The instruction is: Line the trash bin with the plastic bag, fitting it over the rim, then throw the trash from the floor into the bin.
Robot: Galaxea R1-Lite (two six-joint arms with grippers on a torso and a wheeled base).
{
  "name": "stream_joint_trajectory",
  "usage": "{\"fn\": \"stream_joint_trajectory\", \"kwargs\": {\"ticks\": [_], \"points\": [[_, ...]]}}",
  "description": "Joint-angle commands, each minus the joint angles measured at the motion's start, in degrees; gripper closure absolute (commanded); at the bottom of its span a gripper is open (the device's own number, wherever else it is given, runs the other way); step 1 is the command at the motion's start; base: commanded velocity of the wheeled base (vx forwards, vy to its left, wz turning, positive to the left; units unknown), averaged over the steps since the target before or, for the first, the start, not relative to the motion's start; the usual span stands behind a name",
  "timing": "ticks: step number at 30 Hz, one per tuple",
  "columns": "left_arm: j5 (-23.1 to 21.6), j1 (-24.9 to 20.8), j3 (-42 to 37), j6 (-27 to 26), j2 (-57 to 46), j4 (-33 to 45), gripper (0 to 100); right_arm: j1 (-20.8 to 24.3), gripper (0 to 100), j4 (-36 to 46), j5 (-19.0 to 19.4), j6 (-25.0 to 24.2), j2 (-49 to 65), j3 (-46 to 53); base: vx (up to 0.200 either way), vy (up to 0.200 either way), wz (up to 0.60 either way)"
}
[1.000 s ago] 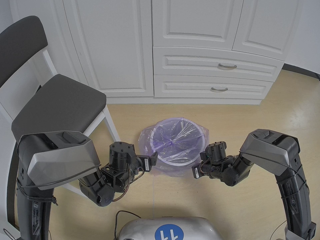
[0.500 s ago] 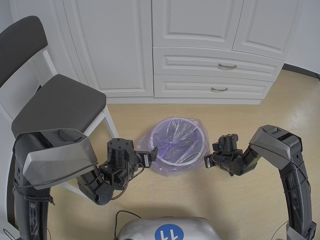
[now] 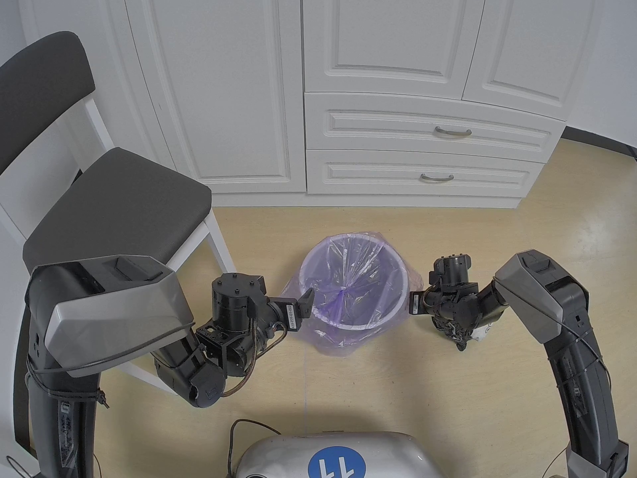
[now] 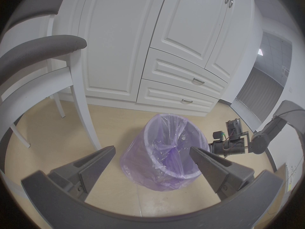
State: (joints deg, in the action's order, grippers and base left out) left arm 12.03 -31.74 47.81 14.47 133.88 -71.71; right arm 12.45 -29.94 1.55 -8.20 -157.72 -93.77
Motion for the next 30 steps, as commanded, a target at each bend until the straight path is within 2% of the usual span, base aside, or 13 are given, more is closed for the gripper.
{"fn": "stream_joint_trajectory", "kwargs": {"ticks": [1,7,9,12,20,23,30], "points": [[0.0,-0.1,0.0,-0.1,1.1,-2.3,0,0.1,100,5.2,-0.5,-4.6,-6.0,-8.7,0.000,0.000,0.00],[0.0,0.0,0.1,-0.1,1.2,-2.3,0,0.2,100,12.5,-0.8,-4.9,-7.1,-12.5,0.000,0.000,0.00],[0.0,0.0,0.1,-0.1,1.2,-2.3,0,0.3,100,15.2,-3.0,-4.9,-8.7,-16.2,0.000,0.000,0.00],[0.0,0.0,0.2,-0.1,1.5,-2.4,0,0.3,100,15.9,-5.6,-5.0,-10.3,-19.1,0.000,0.000,0.00],[0.0,0.1,0.5,-0.1,2.3,-2.5,0,0.5,100,18.2,-6.5,-5.6,-11.3,-20.8,0.000,0.000,0.00],[0.0,0.1,0.5,-0.1,2.6,-3.3,0,0.6,100,21.2,-9.0,-5.5,-12.7,-20.8,0.000,0.000,0.00],[0.0,0.1,0.4,-0.8,3.0,-3.3,0,0.5,100,21.9,-9.3,-5.5,-12.8,-20.8,0.000,0.000,0.00]]}}
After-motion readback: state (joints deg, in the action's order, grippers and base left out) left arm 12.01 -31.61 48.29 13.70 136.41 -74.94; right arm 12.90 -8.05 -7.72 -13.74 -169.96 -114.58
